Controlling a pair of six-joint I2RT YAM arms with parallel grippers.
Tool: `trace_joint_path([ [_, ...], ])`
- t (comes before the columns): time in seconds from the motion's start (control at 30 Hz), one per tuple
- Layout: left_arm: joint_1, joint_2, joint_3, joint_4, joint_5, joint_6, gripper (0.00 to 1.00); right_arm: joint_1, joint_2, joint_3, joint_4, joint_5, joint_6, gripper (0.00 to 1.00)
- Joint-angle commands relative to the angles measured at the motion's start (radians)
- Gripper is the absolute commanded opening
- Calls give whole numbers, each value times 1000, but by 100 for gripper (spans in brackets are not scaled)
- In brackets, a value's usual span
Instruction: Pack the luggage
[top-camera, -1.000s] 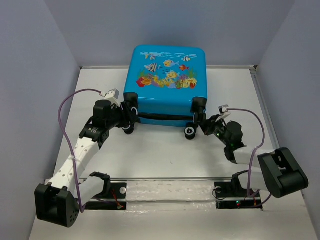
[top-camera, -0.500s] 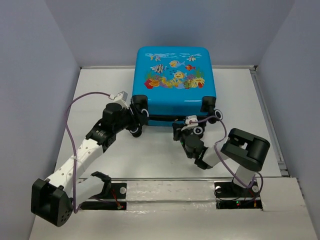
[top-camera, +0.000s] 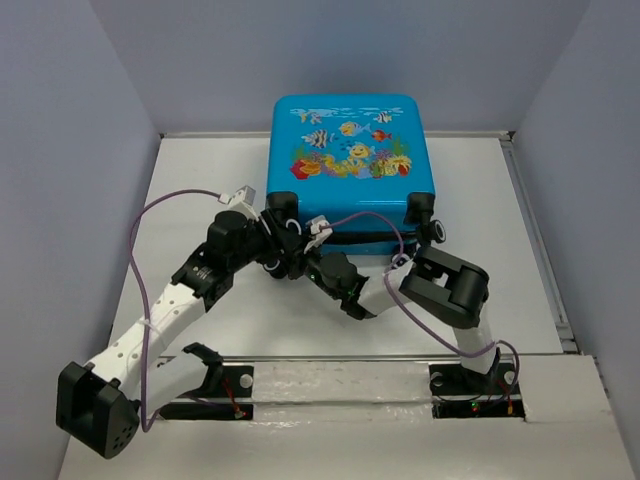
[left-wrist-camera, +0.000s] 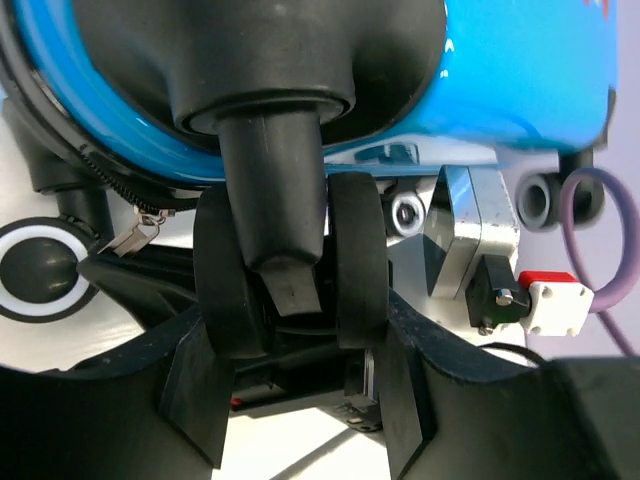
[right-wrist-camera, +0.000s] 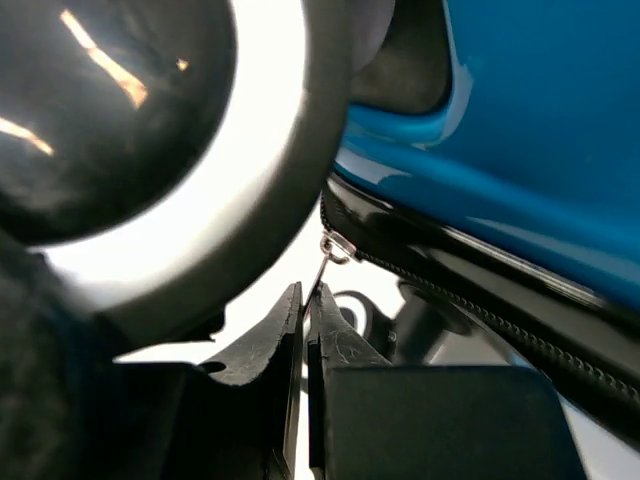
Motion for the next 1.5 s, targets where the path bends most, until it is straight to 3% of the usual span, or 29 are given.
trace_joint_path([
  [0.0,-50,-116,102,298,226,10,6,125,153,199,212,-426,165,7],
  [0.17,-53,-158,80,353,225,-74,6,125,260,359,288,-411,308,7],
  [0.3,-76,-181,25,385,188,-116,6,125,229,403,295,-322,305,7],
  [0.53,-168,-139,-7,475,156,-156,6,116,122,143,365,-181,302,9],
  [0.6,-189,-122,-15,489,150,-147,6,116,73,27,360,-175,262,23],
  [0.63,-198,-115,-26,488,144,-139,6,116,47,-24,358,-149,257,40],
  [0.7,-200,-118,-45,489,128,-125,6,116,-68,-201,357,-116,230,54],
  [0.73,-200,-118,-65,489,124,-119,6,116,-117,-257,308,-80,212,67],
  [0.77,-199,-113,-75,489,122,-114,6,116,-172,-300,250,-57,211,71],
  [0.83,-200,-84,-101,498,119,-113,8,116,-347,-370,-49,9,187,81],
  [0.9,-202,-57,-121,531,119,-120,14,116,-444,-393,-204,26,172,85],
  [0.93,-200,-29,-139,551,122,-134,23,116,-535,-404,-352,45,168,87],
  [0.97,-200,-14,-145,569,124,-139,29,116,-579,-411,-403,46,165,89],
  [1.0,-200,15,-153,609,134,-142,44,106,-658,-416,-500,42,158,90],
  [1.1,-202,58,-159,675,148,-165,70,83,-754,-393,-673,36,145,92],
  [1.17,-202,71,-161,701,148,-174,80,74,-809,-365,-705,37,118,94],
  [1.47,-202,65,-177,710,128,-182,88,-41,-799,-229,-637,23,4,95],
])
